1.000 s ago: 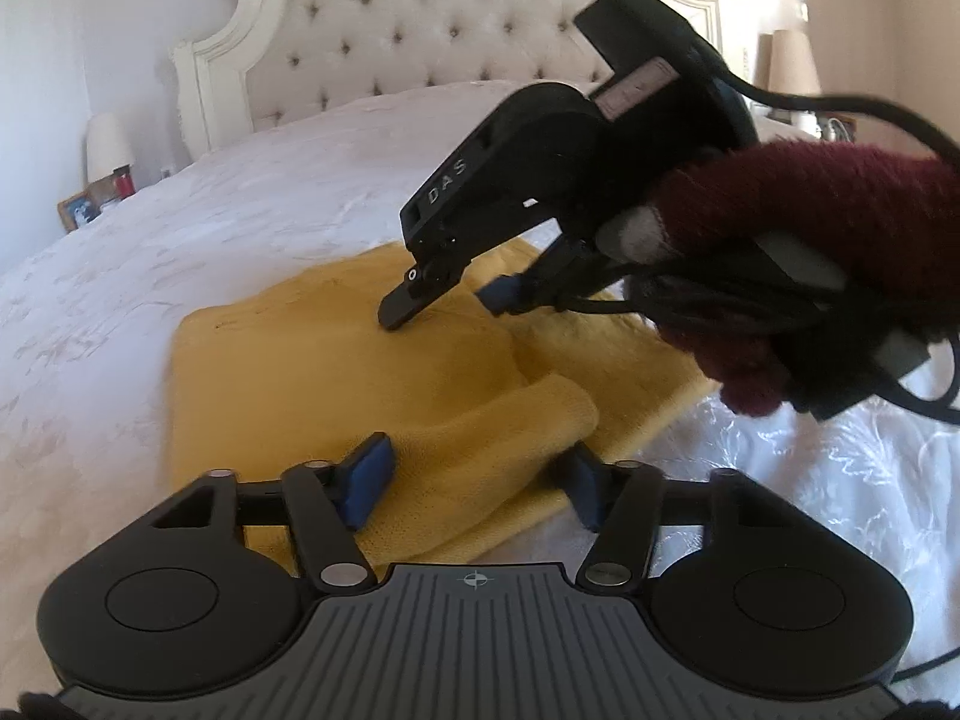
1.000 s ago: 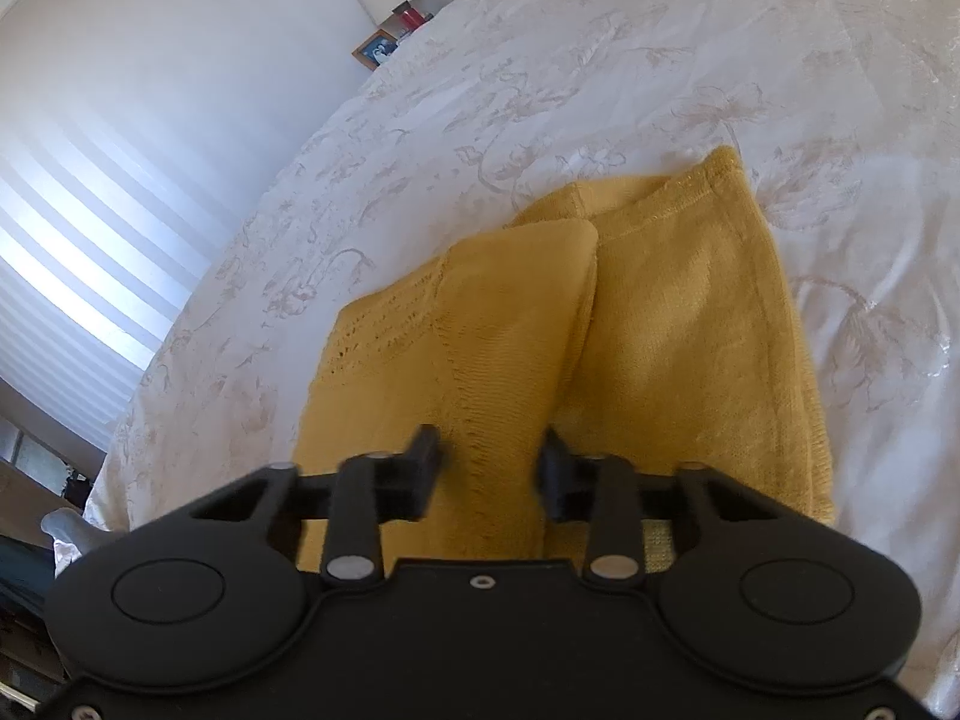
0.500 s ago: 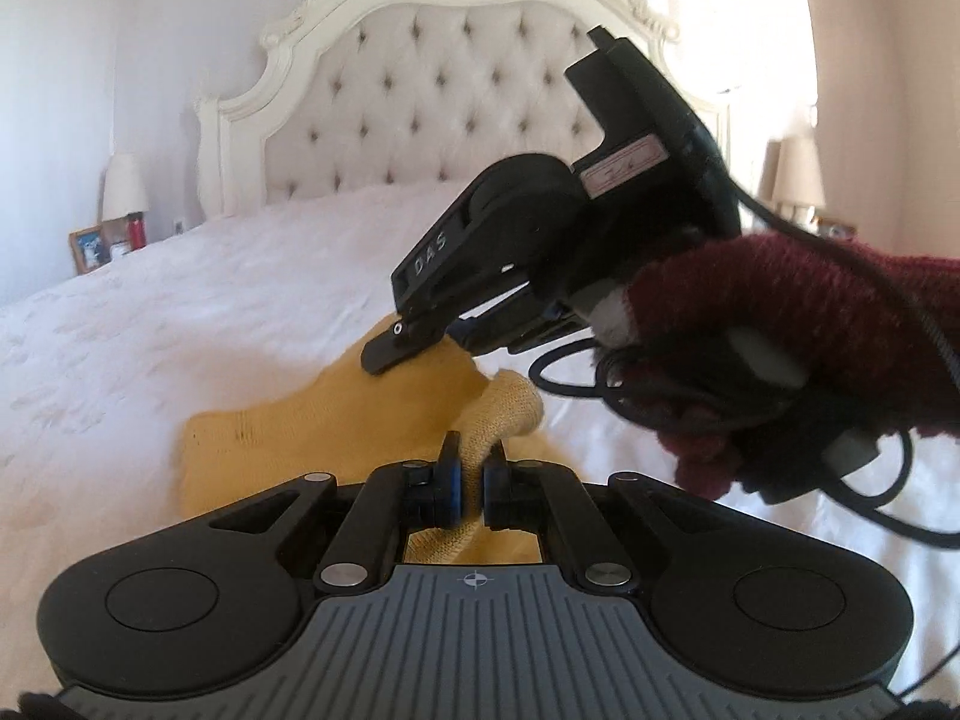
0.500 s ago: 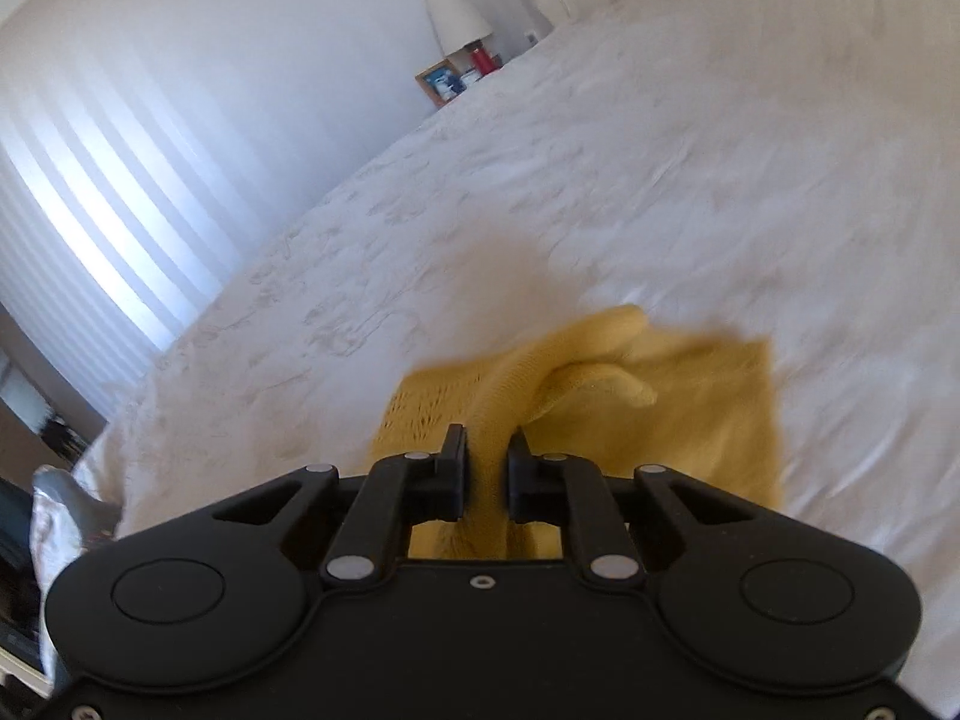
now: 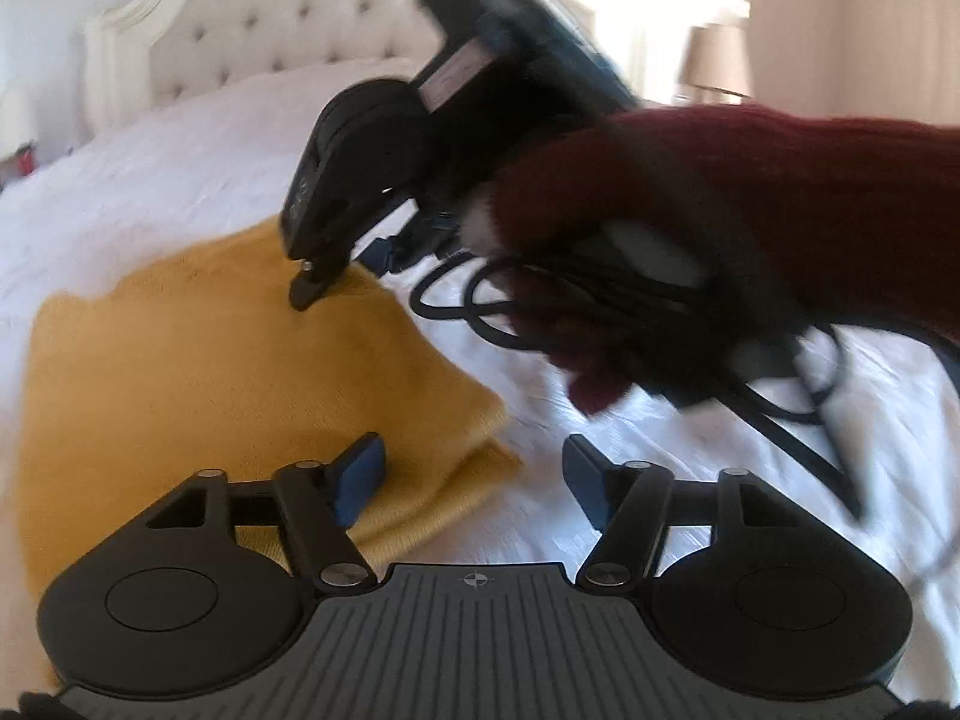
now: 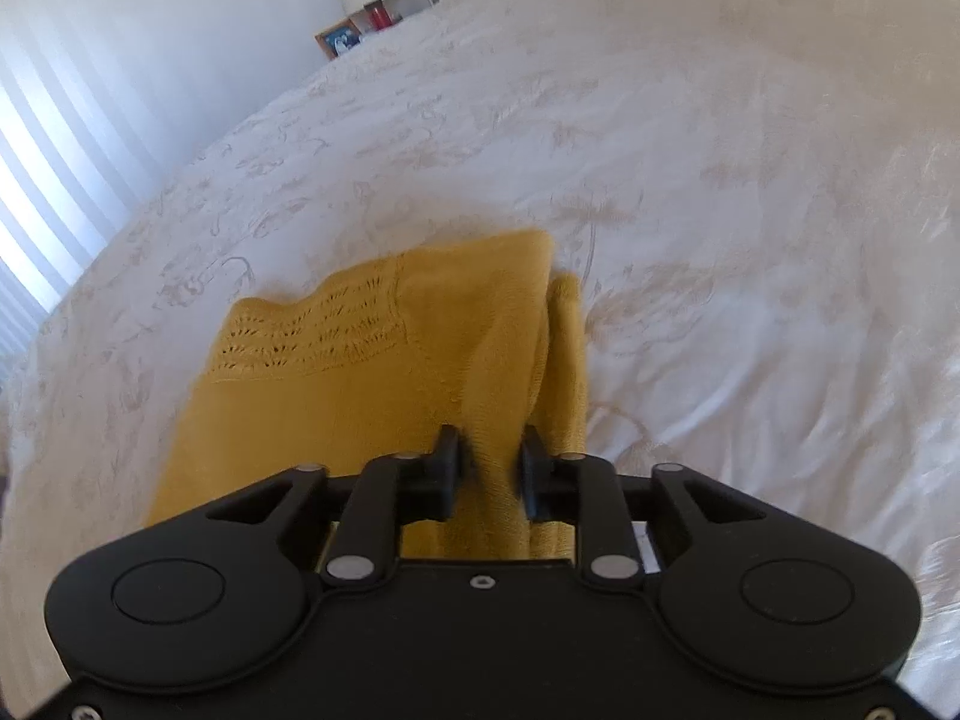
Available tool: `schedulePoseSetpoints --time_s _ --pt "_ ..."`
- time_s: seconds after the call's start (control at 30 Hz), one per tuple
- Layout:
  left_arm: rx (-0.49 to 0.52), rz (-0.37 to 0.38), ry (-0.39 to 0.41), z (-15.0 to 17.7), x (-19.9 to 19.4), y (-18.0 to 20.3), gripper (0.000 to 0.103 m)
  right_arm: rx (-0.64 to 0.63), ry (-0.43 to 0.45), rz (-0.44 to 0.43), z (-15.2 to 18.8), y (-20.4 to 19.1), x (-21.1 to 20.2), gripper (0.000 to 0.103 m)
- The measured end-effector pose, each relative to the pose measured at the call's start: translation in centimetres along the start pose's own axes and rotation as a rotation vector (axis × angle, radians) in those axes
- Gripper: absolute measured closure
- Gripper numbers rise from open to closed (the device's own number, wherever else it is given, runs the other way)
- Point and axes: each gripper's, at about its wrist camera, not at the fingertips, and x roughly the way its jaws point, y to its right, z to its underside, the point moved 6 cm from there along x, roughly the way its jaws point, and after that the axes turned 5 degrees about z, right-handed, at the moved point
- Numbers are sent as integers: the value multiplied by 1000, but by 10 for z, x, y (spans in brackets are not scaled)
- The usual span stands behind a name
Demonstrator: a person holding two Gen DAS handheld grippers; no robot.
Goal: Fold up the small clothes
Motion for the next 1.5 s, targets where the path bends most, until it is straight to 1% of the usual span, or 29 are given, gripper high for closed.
schedulePoseSetpoints --time_s 0.07,0.1,0.2,0.27,0.37,0.43,0.5,0.53,0.6,0.63,0.73,0.83,0.97,1.0,1.03,1.07,1.1,1.13,1.23,1.3,1.33,1.37,1.43,1.5 --pt "8 7 13 1 -18 -2 29 -55 40 48 -1 -2 -13 64" --pt "5 4 26 2 -28 -6 28 -75 66 59 -3 -3 -21 64" --pt "-32 -29 70 -3 -54 -27 27 -86 126 42 -6 -7 -40 64" --pt "-68 -73 96 -10 -67 -51 27 -77 152 19 -4 -12 -50 62" --pt "-151 -157 104 -16 -76 -88 27 -83 164 -4 7 -22 -56 62" --pt "-222 -203 86 -17 -76 -115 27 -106 164 19 19 -26 -59 62" --pt "-285 -235 71 -15 -80 -138 27 -87 157 24 30 -22 -61 62" --pt "-289 -241 70 -13 -84 -140 27 -62 153 22 36 -19 -64 62" --pt "-251 -249 56 -7 -89 -141 27 -3 148 18 48 -8 -72 62" --pt "-225 -245 46 -1 -91 -137 27 31 144 15 55 -1 -77 57" --pt "-165 -203 31 14 -90 -124 27 112 130 -9 71 10 -84 55" --pt "-86 -176 30 26 -95 -102 27 132 108 -21 82 10 -86 55" --pt "-23 -168 -13 35 -81 -87 27 146 89 -49 89 5 -84 55" --pt "-20 -173 -17 34 -78 -86 27 149 88 -49 89 2 -83 59" --pt "-18 -185 -20 35 -76 -86 27 148 87 -50 90 1 -82 72" --pt "-16 -196 -19 34 -74 -87 27 146 80 -57 89 -1 -80 79" --pt "-14 -208 -18 32 -71 -89 27 144 75 -62 89 -4 -79 81" --pt "-11 -221 -18 30 -68 -91 27 140 79 -66 91 -6 -81 84" --pt "-1 -259 -32 29 -64 -100 27 128 121 -84 87 -15 -94 85" --pt "-10 -289 -46 31 -66 -109 27 142 151 -101 86 -15 -108 87" --pt "-24 -303 -51 32 -69 -114 27 151 154 -100 88 -13 -113 94" --pt "-47 -310 -55 35 -71 -120 27 156 147 -91 91 -12 -113 98" --pt "-103 -305 -74 43 -76 -130 26 149 107 -41 100 -4 -108 98" --pt "-123 -280 -89 50 -80 -133 25 164 76 7 108 6 -101 98"
